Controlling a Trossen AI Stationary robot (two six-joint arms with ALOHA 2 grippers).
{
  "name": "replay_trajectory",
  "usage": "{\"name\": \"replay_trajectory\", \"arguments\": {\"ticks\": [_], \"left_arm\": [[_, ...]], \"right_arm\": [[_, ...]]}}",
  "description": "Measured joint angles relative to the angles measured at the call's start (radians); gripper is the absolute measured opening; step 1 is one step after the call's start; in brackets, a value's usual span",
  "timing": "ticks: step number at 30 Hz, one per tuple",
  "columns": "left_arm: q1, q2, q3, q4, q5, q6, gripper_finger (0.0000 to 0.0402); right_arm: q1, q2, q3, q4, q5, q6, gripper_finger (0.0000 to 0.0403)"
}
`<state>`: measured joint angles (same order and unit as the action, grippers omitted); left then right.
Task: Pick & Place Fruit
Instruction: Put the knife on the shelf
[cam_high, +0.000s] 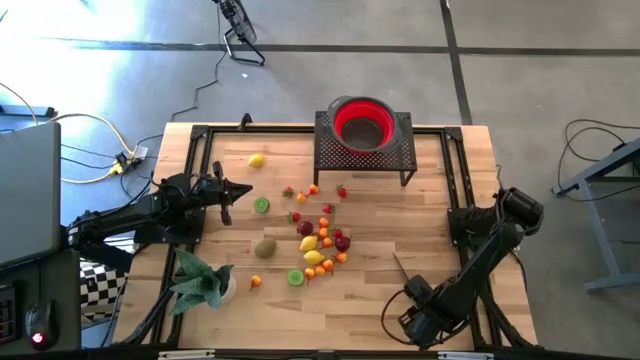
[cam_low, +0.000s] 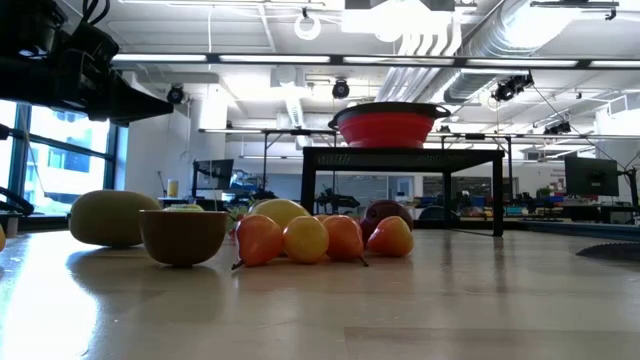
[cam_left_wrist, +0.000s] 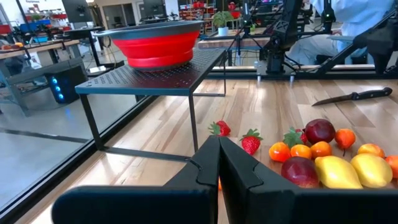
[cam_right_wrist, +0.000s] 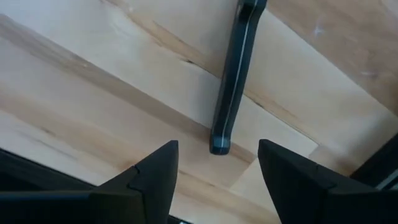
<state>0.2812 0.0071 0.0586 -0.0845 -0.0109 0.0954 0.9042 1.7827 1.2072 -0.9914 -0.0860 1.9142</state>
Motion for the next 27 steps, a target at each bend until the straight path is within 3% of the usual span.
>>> {"name": "replay_trajectory", "arguments": {"ticks": [10,19,27], "left_arm": [[0.000,0.000,0.000,0.000,0.000,0.000,0.0000],[0.000,0.000,0.000,-0.001,0.000,0.000,0.0000],[0.000,0.000,0.000,-0.001,0.000,0.000,0.0000]], "right_arm": [[0.035,0.024,0.000,0.002,-0.018,0.036,0.0214],[0.079,0.024,0.000,0.016,0.050,0.105,0.0214],[0.084,0.024,-0.033,0.030,0.084,0.131,0.0189]]}}
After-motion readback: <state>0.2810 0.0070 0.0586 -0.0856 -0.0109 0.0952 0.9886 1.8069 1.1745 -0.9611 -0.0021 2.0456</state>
